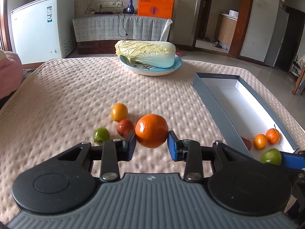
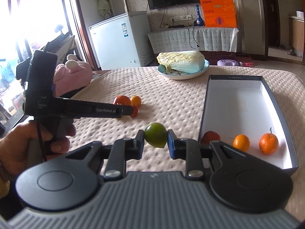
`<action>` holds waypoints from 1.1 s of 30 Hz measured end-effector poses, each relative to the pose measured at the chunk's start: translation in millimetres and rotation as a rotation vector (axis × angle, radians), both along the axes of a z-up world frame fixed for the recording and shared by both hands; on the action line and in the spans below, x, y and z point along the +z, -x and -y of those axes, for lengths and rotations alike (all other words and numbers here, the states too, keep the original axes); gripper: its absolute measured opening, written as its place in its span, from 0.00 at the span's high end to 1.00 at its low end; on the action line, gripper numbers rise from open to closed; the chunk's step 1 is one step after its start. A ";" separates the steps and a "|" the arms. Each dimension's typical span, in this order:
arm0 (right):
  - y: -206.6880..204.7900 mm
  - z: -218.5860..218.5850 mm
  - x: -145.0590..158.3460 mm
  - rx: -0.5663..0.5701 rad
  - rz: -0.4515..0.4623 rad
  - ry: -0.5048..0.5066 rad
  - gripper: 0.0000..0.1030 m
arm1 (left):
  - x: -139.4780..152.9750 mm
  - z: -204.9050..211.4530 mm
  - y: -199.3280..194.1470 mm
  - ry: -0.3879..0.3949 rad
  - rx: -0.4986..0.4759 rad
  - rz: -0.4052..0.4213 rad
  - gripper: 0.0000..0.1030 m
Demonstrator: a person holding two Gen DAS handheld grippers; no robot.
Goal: Organize fruits
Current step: 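Lift the orange with the left gripper while the right gripper carries the green fruit, then lower the orange into the box and open the left gripper while the right gripper lowers the green fruit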
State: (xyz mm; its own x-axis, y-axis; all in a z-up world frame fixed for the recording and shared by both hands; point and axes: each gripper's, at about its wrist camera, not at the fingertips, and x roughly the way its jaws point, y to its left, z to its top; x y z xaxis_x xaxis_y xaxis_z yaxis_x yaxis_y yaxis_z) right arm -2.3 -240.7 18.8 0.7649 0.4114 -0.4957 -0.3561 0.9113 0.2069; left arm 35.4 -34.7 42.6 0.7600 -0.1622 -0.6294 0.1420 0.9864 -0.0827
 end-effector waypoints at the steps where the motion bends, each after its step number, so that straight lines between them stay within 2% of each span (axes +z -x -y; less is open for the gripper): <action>1: 0.5 2.2 0.7 -0.006 0.003 -0.001 0.72 | 0.1 2.5 0.1 0.001 -0.005 0.001 0.60; 13: 3.3 31.8 1.9 -0.091 0.005 -0.006 0.72 | -0.7 37.3 -1.6 0.008 -0.058 0.005 0.60; 33: 17.7 66.3 1.2 -0.153 -0.003 -0.003 0.72 | -3.7 101.5 -1.1 0.004 -0.146 0.047 0.60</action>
